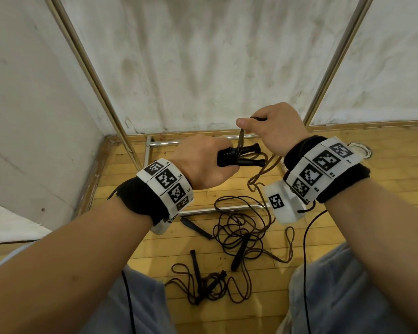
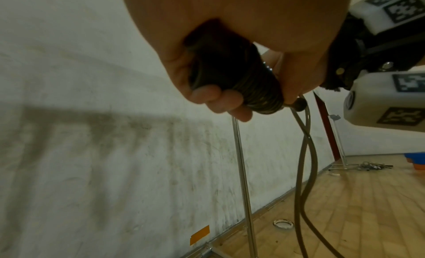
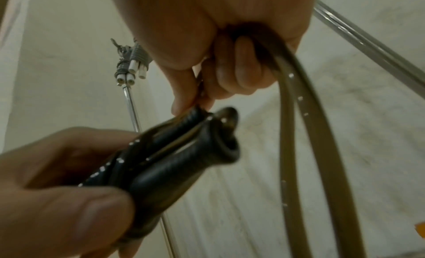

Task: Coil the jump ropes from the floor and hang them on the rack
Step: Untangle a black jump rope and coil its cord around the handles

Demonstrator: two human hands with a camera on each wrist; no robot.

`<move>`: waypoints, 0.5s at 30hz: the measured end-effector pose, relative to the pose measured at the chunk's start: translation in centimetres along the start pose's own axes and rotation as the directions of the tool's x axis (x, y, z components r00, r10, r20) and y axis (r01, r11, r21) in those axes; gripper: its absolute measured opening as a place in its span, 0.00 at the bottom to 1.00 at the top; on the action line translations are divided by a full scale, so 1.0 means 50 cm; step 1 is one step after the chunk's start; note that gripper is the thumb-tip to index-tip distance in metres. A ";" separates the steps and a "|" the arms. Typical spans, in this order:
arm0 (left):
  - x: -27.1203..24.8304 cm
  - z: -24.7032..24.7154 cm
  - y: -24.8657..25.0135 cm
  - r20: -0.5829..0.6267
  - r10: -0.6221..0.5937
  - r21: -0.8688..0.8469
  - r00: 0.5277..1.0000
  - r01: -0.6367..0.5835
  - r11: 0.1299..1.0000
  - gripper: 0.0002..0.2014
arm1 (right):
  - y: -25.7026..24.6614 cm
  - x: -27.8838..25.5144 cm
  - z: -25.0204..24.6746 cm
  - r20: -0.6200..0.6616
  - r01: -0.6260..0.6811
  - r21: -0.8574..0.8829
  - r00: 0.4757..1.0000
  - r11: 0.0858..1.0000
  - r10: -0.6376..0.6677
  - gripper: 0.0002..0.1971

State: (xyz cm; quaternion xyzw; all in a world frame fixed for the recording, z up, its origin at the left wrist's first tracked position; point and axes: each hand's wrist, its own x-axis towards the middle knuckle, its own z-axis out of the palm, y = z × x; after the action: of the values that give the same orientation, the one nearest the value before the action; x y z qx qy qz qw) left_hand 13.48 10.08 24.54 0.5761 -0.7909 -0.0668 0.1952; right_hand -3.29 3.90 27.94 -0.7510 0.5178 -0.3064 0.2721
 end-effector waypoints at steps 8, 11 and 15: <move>-0.023 -0.031 0.023 -0.108 -0.004 -0.269 0.994 -0.025 0.963 0.16 | 0.017 0.002 -0.009 0.245 -0.114 0.217 0.968 0.969 0.059 0.21; -0.020 -0.059 0.025 -0.142 -0.121 -0.415 0.982 0.052 0.909 0.10 | 0.017 -0.002 0.011 0.306 -0.200 0.360 0.948 0.911 0.088 0.12; -0.010 -0.083 0.022 -0.205 -0.278 -0.586 0.939 0.109 0.803 0.14 | 0.001 -0.018 0.055 0.360 -0.255 0.500 0.931 0.828 0.069 0.18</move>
State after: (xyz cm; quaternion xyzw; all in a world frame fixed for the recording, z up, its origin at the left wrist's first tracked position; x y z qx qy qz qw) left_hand 14.22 11.41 28.60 0.5741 -0.6357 -0.2354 0.4592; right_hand -1.52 4.98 25.93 -0.6369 0.4209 -0.2863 0.5790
